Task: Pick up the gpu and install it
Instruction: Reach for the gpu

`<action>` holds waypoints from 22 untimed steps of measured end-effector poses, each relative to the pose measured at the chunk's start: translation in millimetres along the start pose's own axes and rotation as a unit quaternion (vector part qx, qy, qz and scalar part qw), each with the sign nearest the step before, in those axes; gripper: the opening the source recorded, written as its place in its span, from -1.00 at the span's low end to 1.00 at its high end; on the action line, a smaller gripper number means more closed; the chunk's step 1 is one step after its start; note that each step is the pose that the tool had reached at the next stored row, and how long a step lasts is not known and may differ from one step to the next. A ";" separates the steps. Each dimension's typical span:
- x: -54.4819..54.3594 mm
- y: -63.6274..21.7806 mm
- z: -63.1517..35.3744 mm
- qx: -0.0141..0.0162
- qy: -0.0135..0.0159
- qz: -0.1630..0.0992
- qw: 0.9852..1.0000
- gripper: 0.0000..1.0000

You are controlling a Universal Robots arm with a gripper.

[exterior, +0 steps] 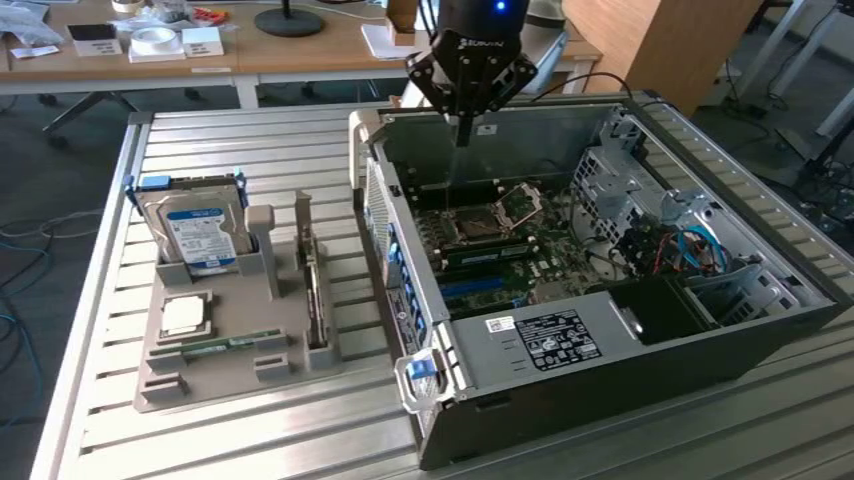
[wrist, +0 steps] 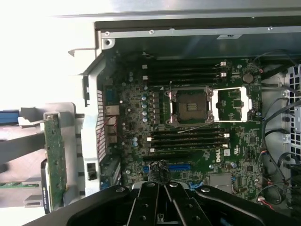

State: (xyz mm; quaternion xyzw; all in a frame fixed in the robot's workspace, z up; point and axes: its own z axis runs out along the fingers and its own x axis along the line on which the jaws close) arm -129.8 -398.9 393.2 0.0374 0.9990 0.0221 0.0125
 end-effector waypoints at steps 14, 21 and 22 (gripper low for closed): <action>48.5 -3.7 -0.4 0.000 0.000 0.000 1.000 -0.79; 80.2 -6.1 0.0 0.000 0.000 0.000 1.000 -0.79; 84.7 -6.4 0.1 0.000 0.000 0.000 1.000 -0.79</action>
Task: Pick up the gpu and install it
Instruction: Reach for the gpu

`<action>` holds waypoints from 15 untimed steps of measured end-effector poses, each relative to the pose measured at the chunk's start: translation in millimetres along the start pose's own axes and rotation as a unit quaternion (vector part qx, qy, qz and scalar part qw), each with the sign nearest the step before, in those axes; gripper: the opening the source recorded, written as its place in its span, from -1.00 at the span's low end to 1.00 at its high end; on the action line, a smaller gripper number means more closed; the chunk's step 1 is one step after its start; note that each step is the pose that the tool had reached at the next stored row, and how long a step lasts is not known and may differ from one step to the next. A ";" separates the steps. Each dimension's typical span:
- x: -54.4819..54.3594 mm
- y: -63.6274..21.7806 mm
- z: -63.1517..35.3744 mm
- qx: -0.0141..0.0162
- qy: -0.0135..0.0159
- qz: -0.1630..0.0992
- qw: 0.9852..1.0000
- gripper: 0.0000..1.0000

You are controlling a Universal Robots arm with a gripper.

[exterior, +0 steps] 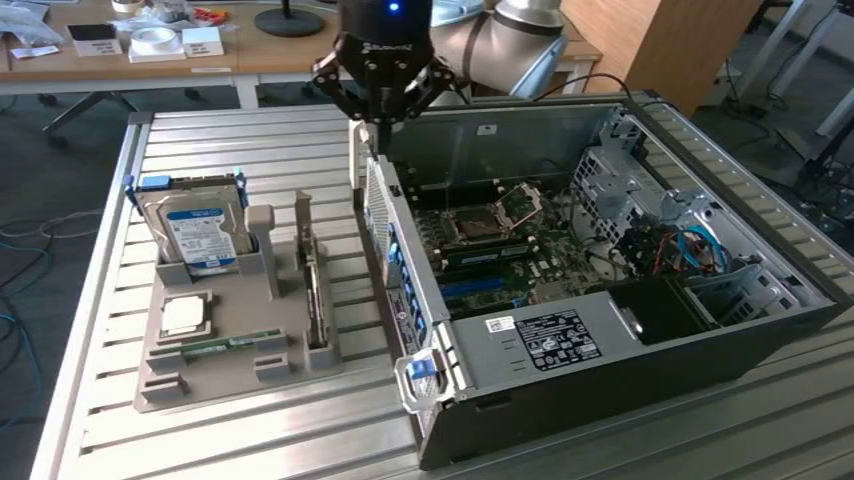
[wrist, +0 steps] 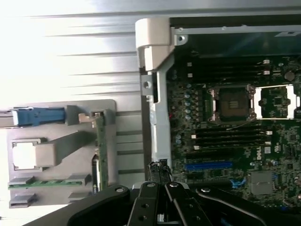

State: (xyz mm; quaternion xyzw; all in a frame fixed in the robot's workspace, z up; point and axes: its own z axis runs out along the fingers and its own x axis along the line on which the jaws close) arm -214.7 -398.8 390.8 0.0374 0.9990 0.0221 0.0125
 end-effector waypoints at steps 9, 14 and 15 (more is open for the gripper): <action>40.0 -2.6 1.5 0.000 0.000 0.000 1.000 -0.79; 58.0 -3.5 2.6 0.000 0.000 0.000 1.000 -0.79; 61.4 -3.6 2.8 0.000 0.000 0.000 1.000 -0.79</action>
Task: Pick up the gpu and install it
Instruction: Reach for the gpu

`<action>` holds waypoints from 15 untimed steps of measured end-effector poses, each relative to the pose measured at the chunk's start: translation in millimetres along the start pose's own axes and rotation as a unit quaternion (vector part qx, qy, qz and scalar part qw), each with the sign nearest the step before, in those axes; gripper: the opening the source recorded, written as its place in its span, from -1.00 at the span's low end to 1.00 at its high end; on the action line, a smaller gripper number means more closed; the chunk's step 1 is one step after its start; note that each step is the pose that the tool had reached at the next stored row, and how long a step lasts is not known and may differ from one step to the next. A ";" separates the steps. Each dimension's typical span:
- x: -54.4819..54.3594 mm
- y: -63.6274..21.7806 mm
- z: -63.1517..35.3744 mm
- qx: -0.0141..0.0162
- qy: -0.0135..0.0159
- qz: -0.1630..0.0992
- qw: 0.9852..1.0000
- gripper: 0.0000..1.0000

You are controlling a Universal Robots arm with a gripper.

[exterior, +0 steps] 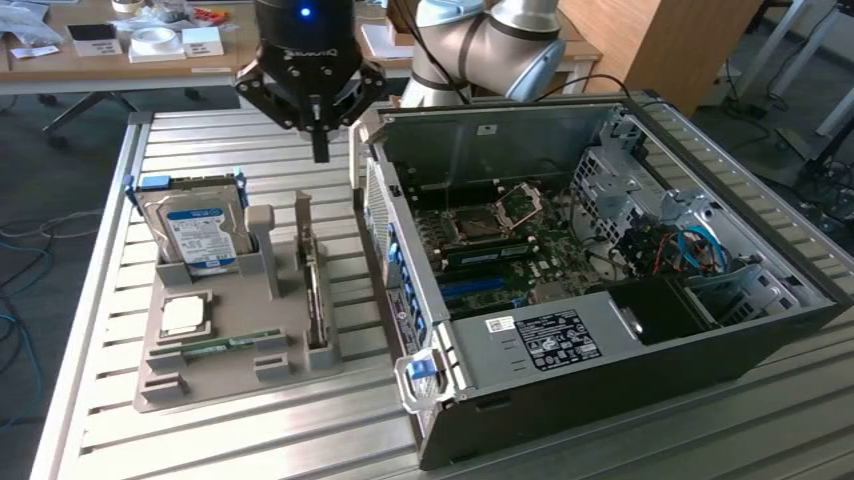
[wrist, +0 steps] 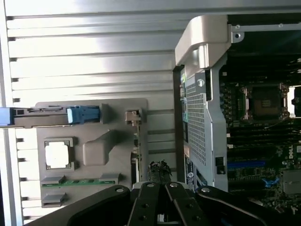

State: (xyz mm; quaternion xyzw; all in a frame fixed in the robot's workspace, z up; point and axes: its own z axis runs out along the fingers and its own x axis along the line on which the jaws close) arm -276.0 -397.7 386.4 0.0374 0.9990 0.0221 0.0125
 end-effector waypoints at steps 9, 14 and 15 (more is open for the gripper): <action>12.9 -0.3 0.9 0.000 0.000 0.000 1.000 -0.79; 15.0 -0.5 0.9 0.000 0.000 0.000 1.000 -0.79; 15.0 -0.5 0.9 0.000 0.000 0.000 1.000 -0.79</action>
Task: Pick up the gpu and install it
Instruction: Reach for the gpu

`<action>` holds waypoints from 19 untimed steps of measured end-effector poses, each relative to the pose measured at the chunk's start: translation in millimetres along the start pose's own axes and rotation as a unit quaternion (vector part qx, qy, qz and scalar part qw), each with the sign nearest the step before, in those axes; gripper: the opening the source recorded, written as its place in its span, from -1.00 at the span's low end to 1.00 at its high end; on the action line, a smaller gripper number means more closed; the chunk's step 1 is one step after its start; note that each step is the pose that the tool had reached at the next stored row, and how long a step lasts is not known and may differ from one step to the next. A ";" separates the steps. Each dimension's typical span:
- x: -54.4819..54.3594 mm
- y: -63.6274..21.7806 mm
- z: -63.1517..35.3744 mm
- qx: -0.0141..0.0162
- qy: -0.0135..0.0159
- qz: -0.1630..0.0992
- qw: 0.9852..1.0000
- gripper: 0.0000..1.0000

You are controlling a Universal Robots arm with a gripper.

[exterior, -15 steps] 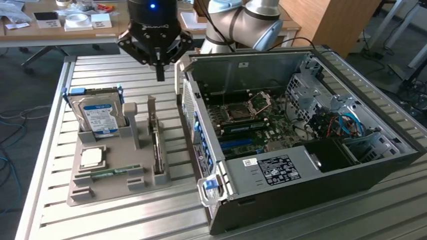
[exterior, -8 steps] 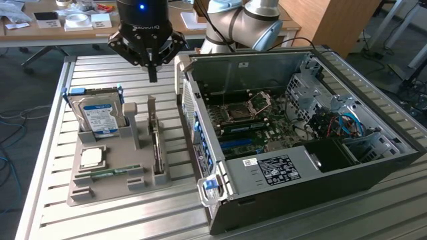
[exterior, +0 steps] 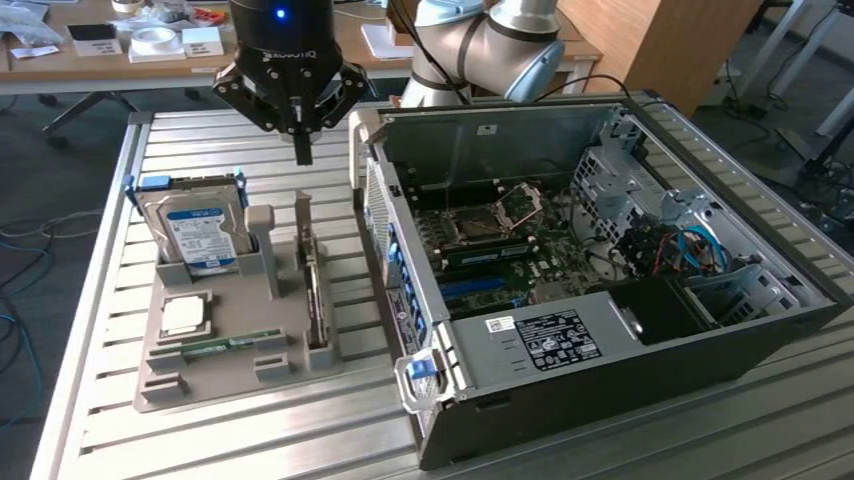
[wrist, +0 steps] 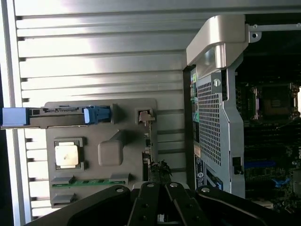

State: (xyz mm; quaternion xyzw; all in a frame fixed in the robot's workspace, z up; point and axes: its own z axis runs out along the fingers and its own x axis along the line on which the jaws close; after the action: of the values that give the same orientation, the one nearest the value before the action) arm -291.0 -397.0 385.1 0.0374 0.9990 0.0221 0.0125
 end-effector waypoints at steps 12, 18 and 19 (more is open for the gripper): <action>5.6 -19.0 -0.5 0.000 0.000 0.000 1.000 -0.79; 6.9 -33.3 -0.5 0.000 0.000 0.000 1.000 -0.79; 7.0 -34.5 -0.4 0.000 0.000 0.000 1.000 -0.79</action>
State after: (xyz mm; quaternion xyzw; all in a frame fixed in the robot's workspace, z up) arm -300.5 -430.8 383.8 0.0374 0.9990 0.0221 0.0125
